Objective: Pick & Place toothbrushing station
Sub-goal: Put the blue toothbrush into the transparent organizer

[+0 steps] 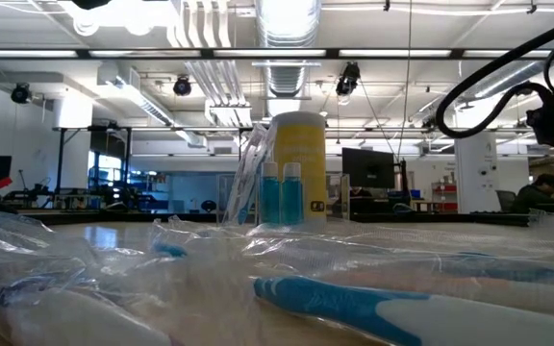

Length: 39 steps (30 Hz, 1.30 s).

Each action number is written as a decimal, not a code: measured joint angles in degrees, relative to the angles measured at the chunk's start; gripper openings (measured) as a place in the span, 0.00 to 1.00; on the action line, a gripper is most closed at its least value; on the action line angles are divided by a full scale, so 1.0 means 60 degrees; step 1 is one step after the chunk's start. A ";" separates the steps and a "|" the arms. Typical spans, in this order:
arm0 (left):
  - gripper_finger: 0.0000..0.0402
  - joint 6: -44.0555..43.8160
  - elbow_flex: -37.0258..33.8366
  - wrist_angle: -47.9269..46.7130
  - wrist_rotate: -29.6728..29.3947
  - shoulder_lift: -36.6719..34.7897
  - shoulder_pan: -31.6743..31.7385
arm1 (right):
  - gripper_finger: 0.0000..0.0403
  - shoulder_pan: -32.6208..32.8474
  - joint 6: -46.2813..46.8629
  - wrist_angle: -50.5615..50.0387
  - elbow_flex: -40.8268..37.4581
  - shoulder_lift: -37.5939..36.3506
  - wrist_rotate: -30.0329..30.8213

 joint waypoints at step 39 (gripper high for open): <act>0.09 0.2482 -0.2178 0.5911 0.0187 0.0106 0.1082 | 0.03 -0.0690 -1.5225 0.9134 0.2052 -0.0087 0.7348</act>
